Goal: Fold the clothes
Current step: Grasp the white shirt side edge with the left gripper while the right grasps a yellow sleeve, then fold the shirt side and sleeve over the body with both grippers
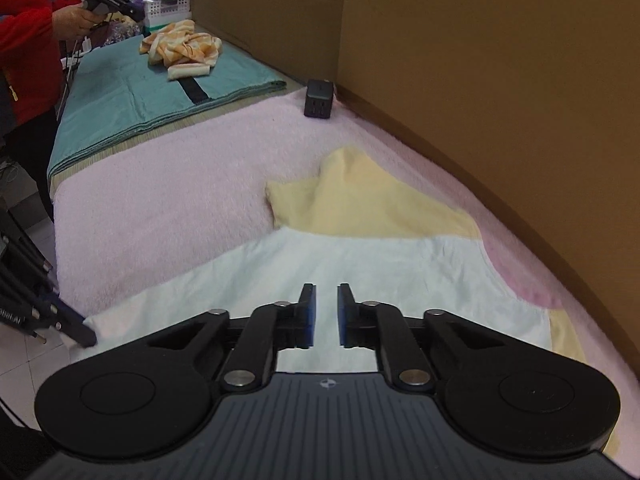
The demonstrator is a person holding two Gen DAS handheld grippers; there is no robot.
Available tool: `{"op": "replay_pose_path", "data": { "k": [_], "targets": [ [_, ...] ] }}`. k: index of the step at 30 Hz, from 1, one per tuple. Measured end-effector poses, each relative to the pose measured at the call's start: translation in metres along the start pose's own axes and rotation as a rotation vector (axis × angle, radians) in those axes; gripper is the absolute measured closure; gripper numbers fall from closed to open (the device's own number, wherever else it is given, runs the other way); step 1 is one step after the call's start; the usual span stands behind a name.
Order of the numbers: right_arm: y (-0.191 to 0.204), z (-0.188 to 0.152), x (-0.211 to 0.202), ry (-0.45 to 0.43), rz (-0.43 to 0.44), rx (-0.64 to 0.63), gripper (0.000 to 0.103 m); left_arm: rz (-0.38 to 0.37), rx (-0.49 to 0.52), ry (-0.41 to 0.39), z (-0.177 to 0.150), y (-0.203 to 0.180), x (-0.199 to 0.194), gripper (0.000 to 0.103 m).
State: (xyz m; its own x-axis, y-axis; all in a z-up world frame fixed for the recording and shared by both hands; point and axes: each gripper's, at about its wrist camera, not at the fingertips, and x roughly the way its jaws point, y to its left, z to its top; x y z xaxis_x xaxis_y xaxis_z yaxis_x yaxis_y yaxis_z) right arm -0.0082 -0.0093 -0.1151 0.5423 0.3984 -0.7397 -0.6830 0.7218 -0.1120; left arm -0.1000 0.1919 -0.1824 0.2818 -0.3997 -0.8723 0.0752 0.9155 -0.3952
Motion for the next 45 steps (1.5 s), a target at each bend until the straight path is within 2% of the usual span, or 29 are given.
{"op": "replay_pose_path", "data": {
  "k": [6, 11, 22, 28, 32, 39, 45],
  "targets": [
    [0.038, 0.04, 0.049, -0.035, -0.014, -0.174, 0.094, -0.002, -0.023, -0.003, -0.003, 0.003, -0.002, 0.103],
    [0.063, 0.057, 0.087, -0.009, -0.027, -0.3, 0.094, -0.014, -0.046, -0.004, -0.004, 0.007, -0.003, 0.103],
    [0.069, 0.063, 0.134, 0.101, -0.059, -0.348, 0.093, -0.028, -0.049, 0.009, -0.004, 0.01, -0.004, 0.103],
    [0.062, 0.061, 0.138, 0.1, -0.024, -0.319, 0.097, -0.013, -0.024, 0.015, -0.002, 0.007, -0.005, 0.103],
    [0.05, 0.059, 0.131, 0.051, -0.005, -0.23, 0.099, 0.005, -0.007, 0.011, -0.002, 0.003, -0.006, 0.103],
    [0.028, 0.055, 0.099, -0.068, -0.026, -0.105, 0.099, 0.026, 0.039, 0.005, 0.0, -0.009, -0.017, 0.103],
    [0.005, 0.042, 0.072, -0.109, -0.071, 0.035, 0.099, 0.024, 0.119, -0.003, 0.006, -0.031, -0.024, 0.103]
  ]
}}
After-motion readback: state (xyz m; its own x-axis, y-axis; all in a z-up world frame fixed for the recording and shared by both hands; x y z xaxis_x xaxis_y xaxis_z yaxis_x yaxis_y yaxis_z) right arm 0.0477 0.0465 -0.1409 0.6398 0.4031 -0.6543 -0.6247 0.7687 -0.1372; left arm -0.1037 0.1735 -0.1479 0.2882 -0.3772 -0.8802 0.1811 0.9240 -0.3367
